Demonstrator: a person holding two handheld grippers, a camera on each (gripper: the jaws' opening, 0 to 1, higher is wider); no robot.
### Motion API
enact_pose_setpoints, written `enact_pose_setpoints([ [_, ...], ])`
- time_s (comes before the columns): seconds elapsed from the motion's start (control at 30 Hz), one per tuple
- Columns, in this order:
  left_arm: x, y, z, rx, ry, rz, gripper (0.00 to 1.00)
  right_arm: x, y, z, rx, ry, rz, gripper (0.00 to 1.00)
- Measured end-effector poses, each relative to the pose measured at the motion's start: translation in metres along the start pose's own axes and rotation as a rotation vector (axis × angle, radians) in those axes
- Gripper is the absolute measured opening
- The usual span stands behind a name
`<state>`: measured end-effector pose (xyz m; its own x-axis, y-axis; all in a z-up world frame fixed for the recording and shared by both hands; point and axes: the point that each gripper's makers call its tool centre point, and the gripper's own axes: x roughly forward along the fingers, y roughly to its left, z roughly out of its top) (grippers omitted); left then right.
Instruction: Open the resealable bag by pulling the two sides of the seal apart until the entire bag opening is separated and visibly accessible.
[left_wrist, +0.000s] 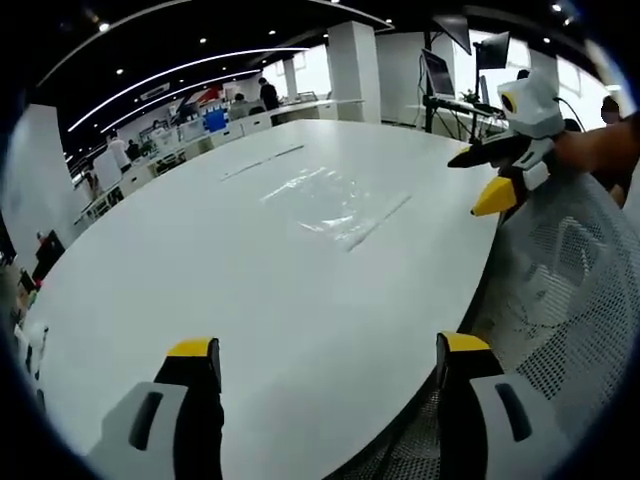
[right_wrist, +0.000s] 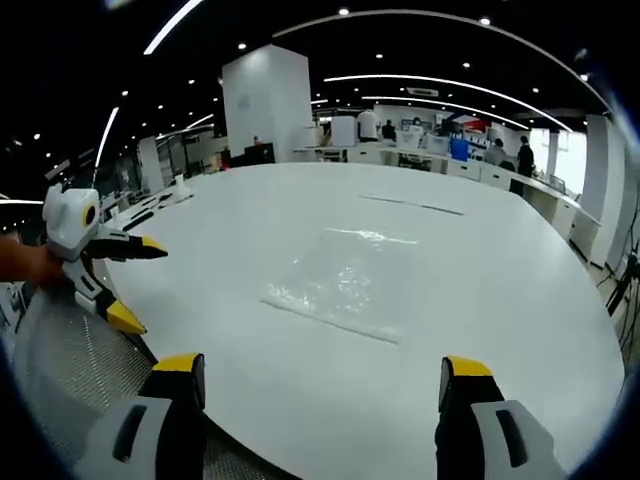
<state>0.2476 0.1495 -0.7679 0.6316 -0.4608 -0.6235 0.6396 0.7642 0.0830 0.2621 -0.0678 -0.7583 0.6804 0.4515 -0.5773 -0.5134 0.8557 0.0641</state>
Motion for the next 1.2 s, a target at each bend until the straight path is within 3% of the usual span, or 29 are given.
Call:
enact_pose_setpoints([
  [1.2,-0.0005,0.0007,-0.0019,0.004,0.011,0.002,0.87,0.0003,0.0013,-0.0006,-0.013,0.008,0.002,0.95],
])
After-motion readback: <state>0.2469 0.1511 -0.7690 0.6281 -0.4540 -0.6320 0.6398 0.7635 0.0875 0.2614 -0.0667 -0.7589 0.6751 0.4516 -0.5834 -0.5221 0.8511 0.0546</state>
